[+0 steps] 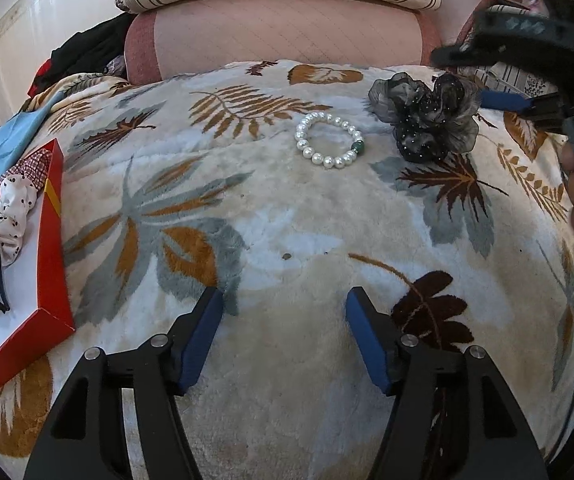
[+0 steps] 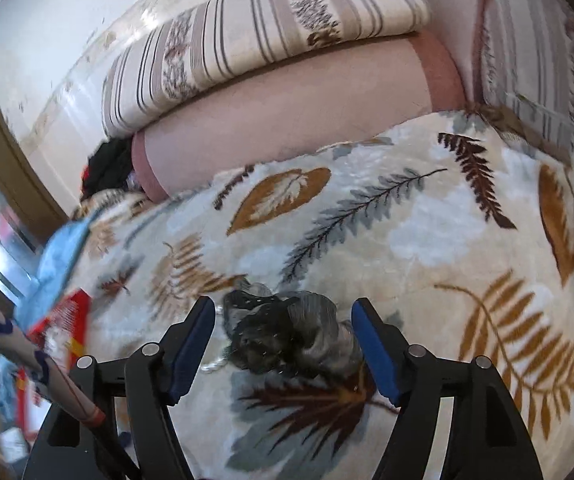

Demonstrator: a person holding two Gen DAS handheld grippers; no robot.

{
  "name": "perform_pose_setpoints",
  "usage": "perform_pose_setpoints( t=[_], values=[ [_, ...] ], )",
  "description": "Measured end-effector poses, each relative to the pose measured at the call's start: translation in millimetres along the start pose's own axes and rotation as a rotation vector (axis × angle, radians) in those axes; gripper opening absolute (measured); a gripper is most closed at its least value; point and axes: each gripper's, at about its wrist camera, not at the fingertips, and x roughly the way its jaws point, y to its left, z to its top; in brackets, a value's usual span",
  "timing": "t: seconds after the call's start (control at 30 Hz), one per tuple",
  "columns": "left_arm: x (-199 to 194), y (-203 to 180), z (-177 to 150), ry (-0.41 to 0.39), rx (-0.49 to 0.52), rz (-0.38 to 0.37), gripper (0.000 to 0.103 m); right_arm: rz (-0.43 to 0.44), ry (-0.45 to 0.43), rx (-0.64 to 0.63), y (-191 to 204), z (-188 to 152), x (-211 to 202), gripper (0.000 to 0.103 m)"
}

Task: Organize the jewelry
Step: 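Grasp the black organza scrunchie with the right tool, then grasp the pearl bracelet with the left tool while the right holds the scrunchie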

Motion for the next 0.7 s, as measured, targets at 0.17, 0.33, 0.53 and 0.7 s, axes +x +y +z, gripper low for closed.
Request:
perform_pose_setpoints(
  t=[0.17,0.33,0.53,0.7],
  values=[
    [0.5,-0.9,0.3,0.001,0.006,0.005,0.065,-0.017,0.083,-0.036,-0.7,-14.2,29.8,0.068],
    [0.0,-1.2,-0.1,0.001,0.008,0.007,0.066,0.008,0.123,-0.002,-7.2,-21.5,37.6,0.035],
    [0.5,-0.7,0.4,0.0,0.006,0.004,0.066,0.045,0.123,0.09,-16.5,-22.4,30.5,0.022],
    [0.7,-0.6,0.3,0.001,0.008,0.007,0.066,0.073,0.096,0.121,-17.3,-19.9,20.4,0.021]
  ],
)
